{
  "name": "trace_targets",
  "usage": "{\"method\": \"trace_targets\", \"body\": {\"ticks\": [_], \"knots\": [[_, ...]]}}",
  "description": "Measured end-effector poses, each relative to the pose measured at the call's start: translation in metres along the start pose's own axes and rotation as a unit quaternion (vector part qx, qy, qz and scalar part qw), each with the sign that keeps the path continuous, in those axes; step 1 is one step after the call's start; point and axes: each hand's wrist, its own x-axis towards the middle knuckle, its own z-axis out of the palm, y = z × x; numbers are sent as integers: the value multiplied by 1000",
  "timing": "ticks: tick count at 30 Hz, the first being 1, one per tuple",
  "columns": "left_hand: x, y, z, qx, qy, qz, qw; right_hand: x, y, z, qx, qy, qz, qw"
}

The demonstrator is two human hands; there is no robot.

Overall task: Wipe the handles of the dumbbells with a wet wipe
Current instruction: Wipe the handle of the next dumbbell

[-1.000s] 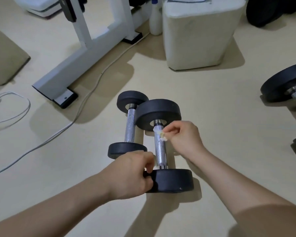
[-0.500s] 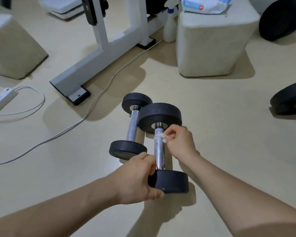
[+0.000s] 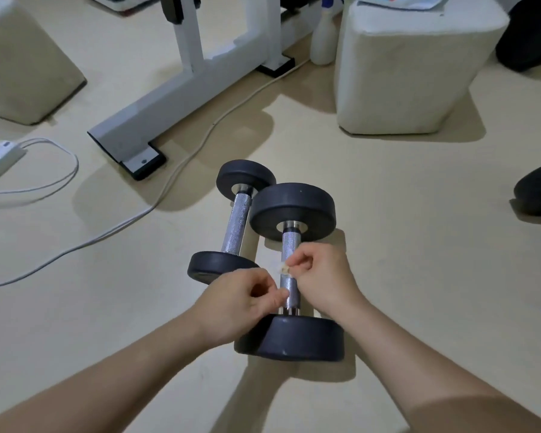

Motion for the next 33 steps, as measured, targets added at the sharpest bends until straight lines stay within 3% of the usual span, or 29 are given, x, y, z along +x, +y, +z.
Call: {"method": "trace_targets", "body": {"ticks": [3, 5, 7, 8, 12, 13, 14, 17, 19, 21, 25, 26, 30, 33], "knots": [[-10, 1, 27, 8, 65, -24, 998, -17, 5, -10, -29, -83, 11, 996], [-15, 3, 33, -10, 111, -11, 994, -3, -1, -15, -15, -30, -1, 999], [-13, 3, 32, -47, 112, 6, 993, 15, -6, -17, 4, 49, -3, 999], [-11, 4, 31, -60, 107, 11, 992, 17, -7, -18, -1, 46, -8, 999], [-8, 1, 33, -73, 94, 7, 993, -18, 4, -25, -59, -166, -9, 984], [-6, 1, 34, -78, 92, 3, 993, -22, 6, -27, -58, -184, -7, 981], [-5, 1, 36, -81, 91, 2, 993, -18, 7, -28, -59, -165, -15, 985], [-4, 0, 39, -81, 102, 8, 991, 15, 5, -23, -45, 37, -38, 998], [-5, 0, 36, -71, 101, 18, 992, 26, 5, -16, -18, 111, -44, 993], [4, -1, 28, -27, 106, 41, 993, 22, 10, -11, 7, 95, -9, 995], [32, 0, 18, 50, 82, 38, 995, -7, 27, -7, 21, -48, 66, 996], [36, 1, 19, 49, 88, 32, 994, -8, 26, -6, 23, -47, 64, 997], [36, 3, 23, -9, 125, 14, 992, 15, 0, 3, 56, 90, 16, 994], [42, 2, 15, 25, 168, 36, 985, 27, -15, 8, 28, 129, 5, 991]]}}
